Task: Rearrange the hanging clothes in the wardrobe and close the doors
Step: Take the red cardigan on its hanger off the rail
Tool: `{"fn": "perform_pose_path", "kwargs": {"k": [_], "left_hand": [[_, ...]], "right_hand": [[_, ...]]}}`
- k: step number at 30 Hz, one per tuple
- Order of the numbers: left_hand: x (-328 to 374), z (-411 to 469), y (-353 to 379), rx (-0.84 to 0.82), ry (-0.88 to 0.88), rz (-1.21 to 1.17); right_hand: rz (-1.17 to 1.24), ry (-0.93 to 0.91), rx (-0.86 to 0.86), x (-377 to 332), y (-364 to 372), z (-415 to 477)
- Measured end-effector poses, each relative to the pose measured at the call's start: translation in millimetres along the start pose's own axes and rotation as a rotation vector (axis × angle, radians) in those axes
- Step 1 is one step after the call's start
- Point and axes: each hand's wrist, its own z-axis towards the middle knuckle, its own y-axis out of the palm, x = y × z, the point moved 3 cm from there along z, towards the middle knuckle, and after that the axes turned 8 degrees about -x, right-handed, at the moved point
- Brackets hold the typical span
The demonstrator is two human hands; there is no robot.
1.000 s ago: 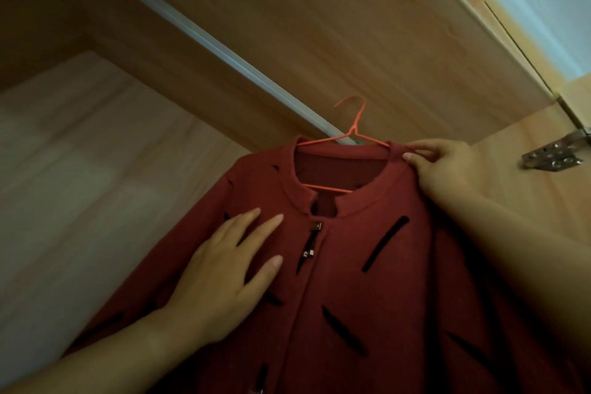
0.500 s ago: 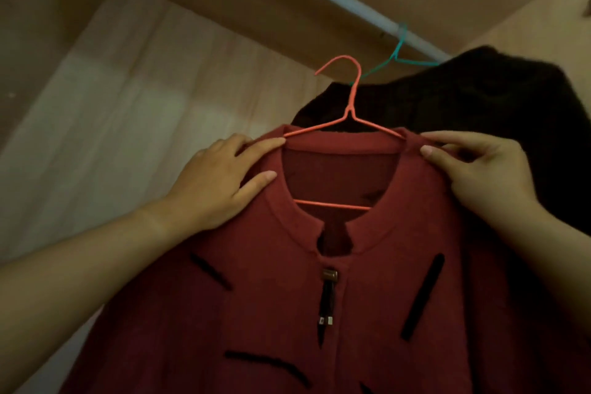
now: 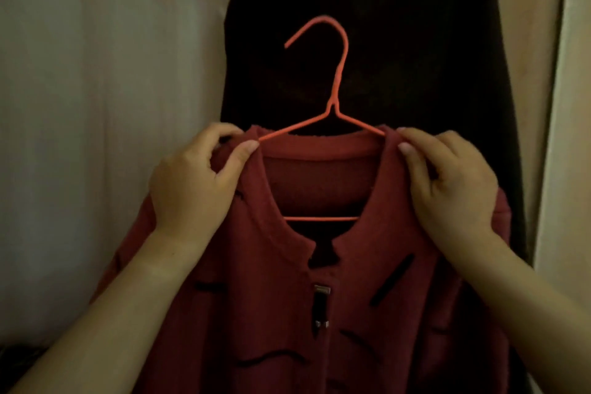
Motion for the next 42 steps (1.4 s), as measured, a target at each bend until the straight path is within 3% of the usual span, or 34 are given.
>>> {"fn": "perform_pose_path", "kwargs": {"k": [12,18,23,29,39,42], "left_hand": [[135.5,-46.5,7.2,-0.093,0.182,-0.312],[234.3,-53.4,-24.3,-0.042,0.252,-0.433],[335.4,-83.0,-36.5,-0.123,0.26,-0.577],[462.1,-173.8,-44.8,-0.375,0.248,-0.742],[658.9,-394.1,-78.5,-1.007,0.148,-1.14],[718.8,-434.4,-90.0,-1.145,0.243,-1.205]], "right_hand": [[-0.187,0.25,-0.028,13.5,-168.3,-69.8],[-0.211,0.342,0.096,11.8,-280.2,-86.0],[-0.318,0.412,0.09,24.9,-394.5,-115.6],[-0.432,0.58,-0.021,43.8,-541.7,-206.6],[-0.768,0.815,-0.179,0.7,-799.1,-360.2],[-0.848,0.893,-0.208,-8.1,-862.4,-387.7]]}}
